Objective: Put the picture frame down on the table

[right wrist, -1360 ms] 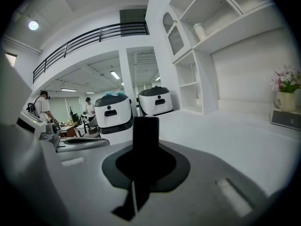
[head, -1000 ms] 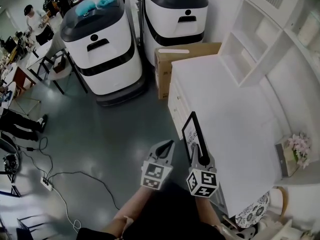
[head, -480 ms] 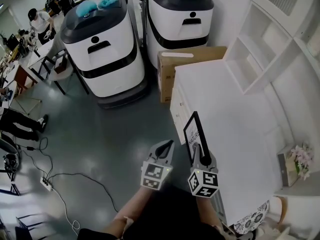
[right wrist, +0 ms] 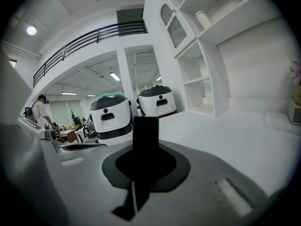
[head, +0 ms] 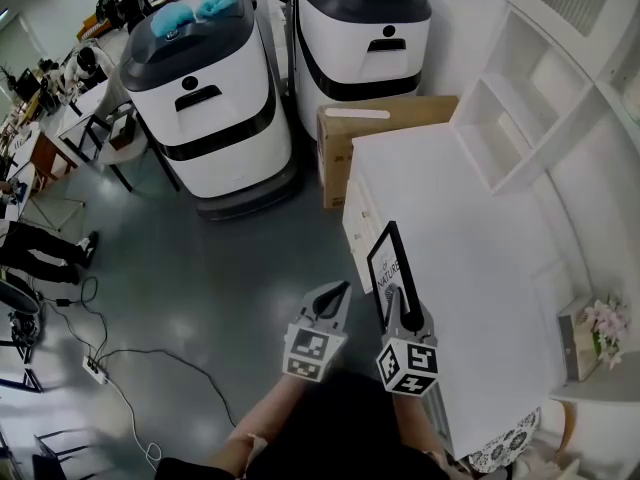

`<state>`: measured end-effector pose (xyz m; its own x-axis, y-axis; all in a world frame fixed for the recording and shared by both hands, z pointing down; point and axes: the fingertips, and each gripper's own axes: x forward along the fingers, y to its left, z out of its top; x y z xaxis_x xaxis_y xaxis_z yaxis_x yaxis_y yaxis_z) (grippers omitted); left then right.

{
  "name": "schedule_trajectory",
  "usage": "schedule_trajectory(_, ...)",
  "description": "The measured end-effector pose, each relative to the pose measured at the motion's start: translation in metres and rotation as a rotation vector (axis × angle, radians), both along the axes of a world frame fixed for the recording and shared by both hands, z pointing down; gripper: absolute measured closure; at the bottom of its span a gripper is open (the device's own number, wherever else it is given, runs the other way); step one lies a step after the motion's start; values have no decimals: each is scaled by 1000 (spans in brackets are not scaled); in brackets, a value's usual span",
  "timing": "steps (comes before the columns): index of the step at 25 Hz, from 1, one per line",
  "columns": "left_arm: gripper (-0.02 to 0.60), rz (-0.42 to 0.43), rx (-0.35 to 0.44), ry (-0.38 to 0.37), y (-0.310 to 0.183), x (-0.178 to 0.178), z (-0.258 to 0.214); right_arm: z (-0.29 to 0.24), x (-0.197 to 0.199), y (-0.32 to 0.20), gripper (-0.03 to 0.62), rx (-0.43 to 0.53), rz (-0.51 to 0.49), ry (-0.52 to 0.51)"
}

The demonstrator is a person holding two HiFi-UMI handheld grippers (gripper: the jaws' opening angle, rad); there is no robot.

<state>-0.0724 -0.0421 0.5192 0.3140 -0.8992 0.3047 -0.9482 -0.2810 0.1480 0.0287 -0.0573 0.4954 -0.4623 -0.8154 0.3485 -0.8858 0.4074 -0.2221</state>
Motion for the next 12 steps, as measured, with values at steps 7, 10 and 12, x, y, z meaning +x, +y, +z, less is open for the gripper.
schedule_trajectory(7, 569, -3, 1, 3, 4, -2, 0, -1, 3, 3, 580, 6, 10, -9)
schedule_trajectory(10, 569, -10, 0, 0, 6, -3, -1, -3, 4, 4, 580, 6, 12, -13)
schedule_trajectory(12, 569, -19, 0, 0, 8, -5, -2, -3, 3, 6, 580, 4, 8, -16)
